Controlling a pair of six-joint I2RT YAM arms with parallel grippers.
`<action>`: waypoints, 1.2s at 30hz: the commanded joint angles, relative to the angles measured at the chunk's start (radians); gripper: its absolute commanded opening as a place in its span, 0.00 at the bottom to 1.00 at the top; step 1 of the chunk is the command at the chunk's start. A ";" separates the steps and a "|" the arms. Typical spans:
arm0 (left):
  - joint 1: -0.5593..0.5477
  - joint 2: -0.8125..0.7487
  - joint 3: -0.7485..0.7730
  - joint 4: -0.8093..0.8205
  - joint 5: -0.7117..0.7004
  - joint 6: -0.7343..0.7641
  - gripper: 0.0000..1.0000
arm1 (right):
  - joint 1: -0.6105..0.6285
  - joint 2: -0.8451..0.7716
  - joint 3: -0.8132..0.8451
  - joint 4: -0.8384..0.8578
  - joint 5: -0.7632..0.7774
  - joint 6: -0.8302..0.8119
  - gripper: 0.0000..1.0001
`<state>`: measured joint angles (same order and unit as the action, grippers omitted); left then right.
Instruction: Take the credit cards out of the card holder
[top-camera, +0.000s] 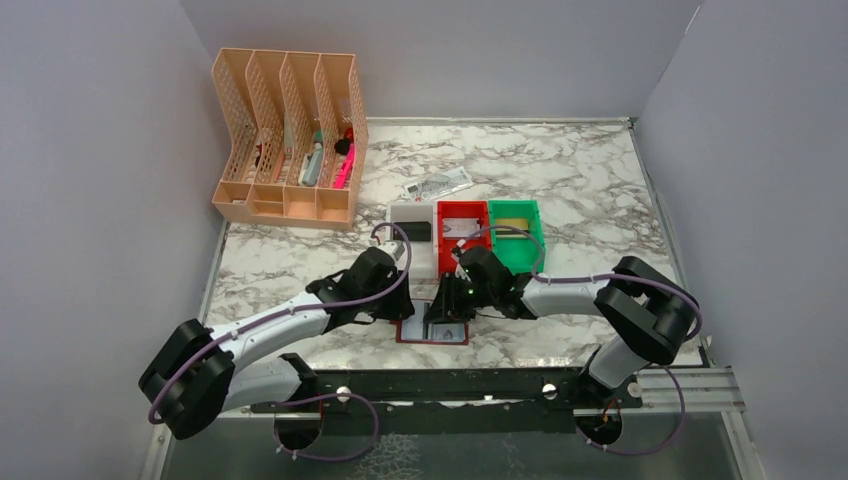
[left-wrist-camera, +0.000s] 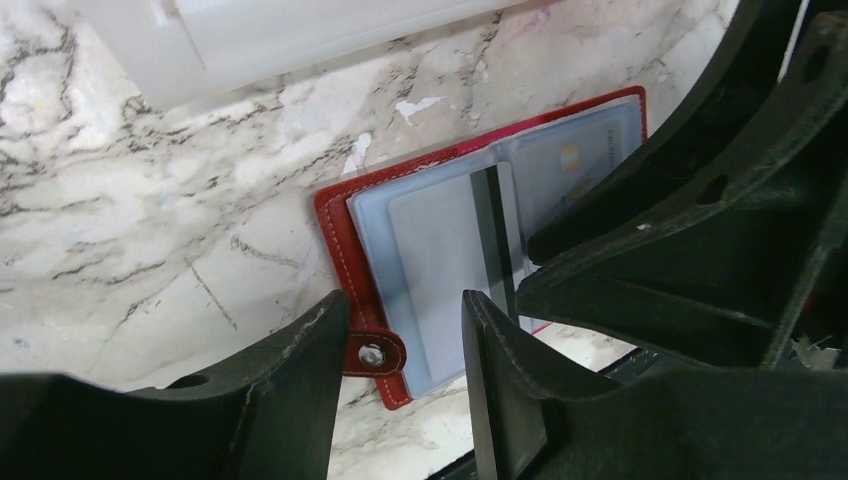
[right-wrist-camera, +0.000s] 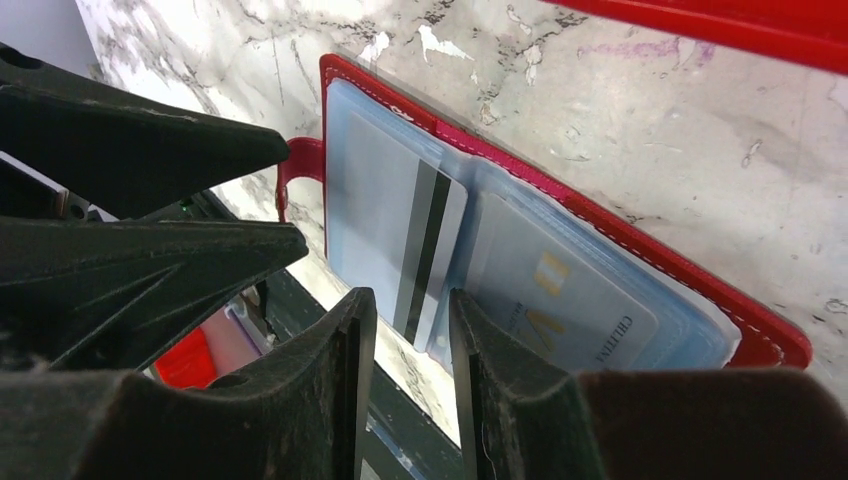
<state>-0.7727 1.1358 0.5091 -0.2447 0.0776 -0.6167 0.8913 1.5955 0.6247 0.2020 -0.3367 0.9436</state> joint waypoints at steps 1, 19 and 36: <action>0.000 0.012 0.002 0.065 0.029 0.035 0.49 | 0.009 0.020 0.012 -0.036 0.078 0.021 0.37; -0.002 0.102 -0.008 0.063 0.063 0.055 0.35 | 0.009 0.030 -0.073 0.121 0.111 0.149 0.29; -0.011 0.117 -0.012 0.063 0.067 0.050 0.30 | 0.008 -0.001 -0.102 0.206 0.062 0.200 0.02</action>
<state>-0.7727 1.2427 0.5083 -0.1963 0.1085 -0.5671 0.8932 1.6112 0.5369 0.3645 -0.2752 1.1305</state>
